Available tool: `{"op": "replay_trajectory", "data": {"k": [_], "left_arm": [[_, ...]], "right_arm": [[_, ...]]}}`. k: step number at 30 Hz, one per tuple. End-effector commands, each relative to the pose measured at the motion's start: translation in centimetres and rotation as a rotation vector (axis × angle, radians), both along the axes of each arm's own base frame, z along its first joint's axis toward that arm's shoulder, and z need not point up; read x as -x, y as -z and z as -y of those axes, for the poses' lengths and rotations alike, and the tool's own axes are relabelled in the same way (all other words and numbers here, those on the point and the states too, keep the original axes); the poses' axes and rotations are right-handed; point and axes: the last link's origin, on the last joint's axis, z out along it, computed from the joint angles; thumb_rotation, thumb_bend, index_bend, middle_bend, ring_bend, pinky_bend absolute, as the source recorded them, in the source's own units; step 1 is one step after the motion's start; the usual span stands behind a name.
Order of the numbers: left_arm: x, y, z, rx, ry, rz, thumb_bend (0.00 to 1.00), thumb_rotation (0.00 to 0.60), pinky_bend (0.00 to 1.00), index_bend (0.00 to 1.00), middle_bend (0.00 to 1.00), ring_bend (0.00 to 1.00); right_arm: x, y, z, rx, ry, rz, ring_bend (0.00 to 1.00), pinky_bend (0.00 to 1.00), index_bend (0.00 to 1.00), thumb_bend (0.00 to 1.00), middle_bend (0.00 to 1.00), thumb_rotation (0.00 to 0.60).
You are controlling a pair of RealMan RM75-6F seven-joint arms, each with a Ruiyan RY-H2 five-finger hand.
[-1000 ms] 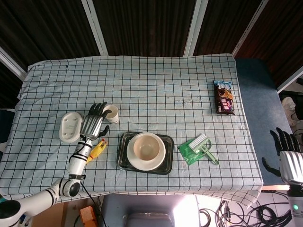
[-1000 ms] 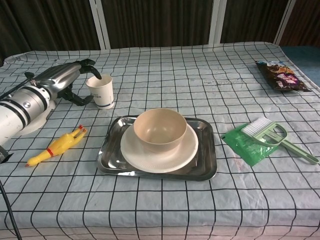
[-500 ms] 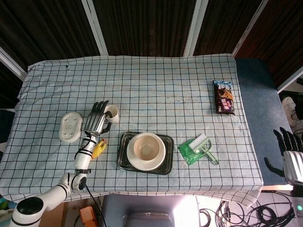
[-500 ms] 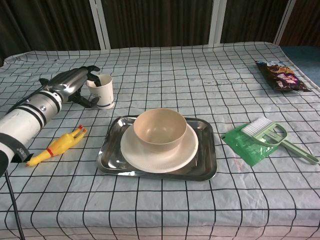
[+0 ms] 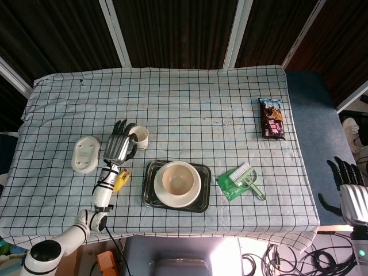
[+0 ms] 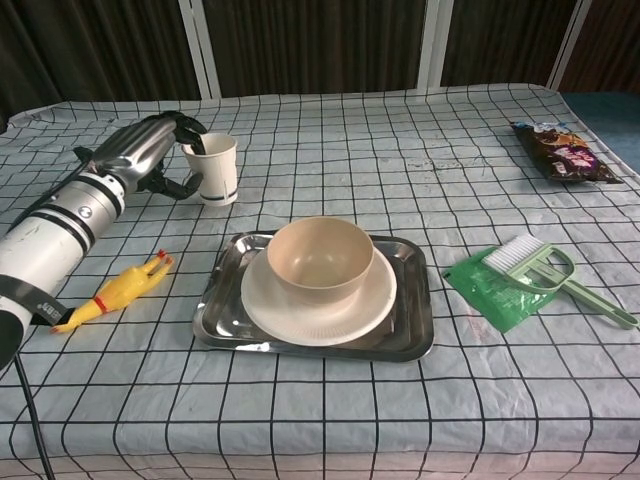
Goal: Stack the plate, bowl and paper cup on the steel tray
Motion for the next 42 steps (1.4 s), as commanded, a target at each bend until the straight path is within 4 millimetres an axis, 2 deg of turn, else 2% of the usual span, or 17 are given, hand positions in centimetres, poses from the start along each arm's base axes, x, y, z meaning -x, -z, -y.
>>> {"op": "replay_trajectory", "data": {"k": [1, 5, 9, 13, 26, 34, 42], "left_arm": [[-0.7, -1.2, 1.7, -0.046, 0.094, 0.034, 0.51, 0.6, 0.0, 0.69, 0.17, 0.0], [-1.7, -2.5, 4.3, -0.052, 0.188, 0.072, 0.51, 0.6, 0.0, 0.69, 0.19, 0.0], [-3.5, -3.8, 7.3, -0.018, 0.233, 0.131, 0.51, 0.6, 0.0, 0.69, 0.2, 0.0], [-4.9, -3.9, 9.5, 0.004, 0.268, 0.117, 0.51, 0.6, 0.0, 0.69, 0.21, 0.01], [-5.8, -1.5, 12.6, 0.094, 0.239, 0.119, 0.53, 0.6, 0.0, 0.69, 0.22, 0.03], [-6.4, 1.1, 12.9, 0.124, 0.25, 0.085, 0.54, 0.6, 0.0, 0.69, 0.23, 0.04], [-6.6, 2.4, 13.6, 0.146, 0.267, 0.081, 0.54, 0.6, 0.0, 0.69, 0.23, 0.04]], "right_arm": [[0.0, 0.0, 0.0, 0.001, -0.002, -0.001, 0.0, 0.0, 0.0, 0.25, 0.0, 0.6], [-0.1, 0.0, 0.0, 0.003, -0.004, 0.0, 0.0, 0.0, 0.0, 0.25, 0.0, 0.6], [-0.2, 0.3, 0.0, -0.003, -0.008, -0.005, 0.0, 0.0, 0.0, 0.25, 0.0, 0.6], [-0.4, 0.8, 0.1, -0.019, -0.013, -0.008, 0.0, 0.0, 0.0, 0.25, 0.0, 0.6], [-0.3, 0.5, 0.1, -0.01, -0.012, 0.005, 0.0, 0.0, 0.0, 0.25, 0.0, 0.6], [0.0, 0.0, 0.3, 0.008, 0.007, 0.012, 0.0, 0.0, 0.0, 0.25, 0.0, 0.6], [0.1, -0.2, 0.5, 0.0, 0.014, 0.018, 0.0, 0.0, 0.0, 0.25, 0.0, 0.6]]}}
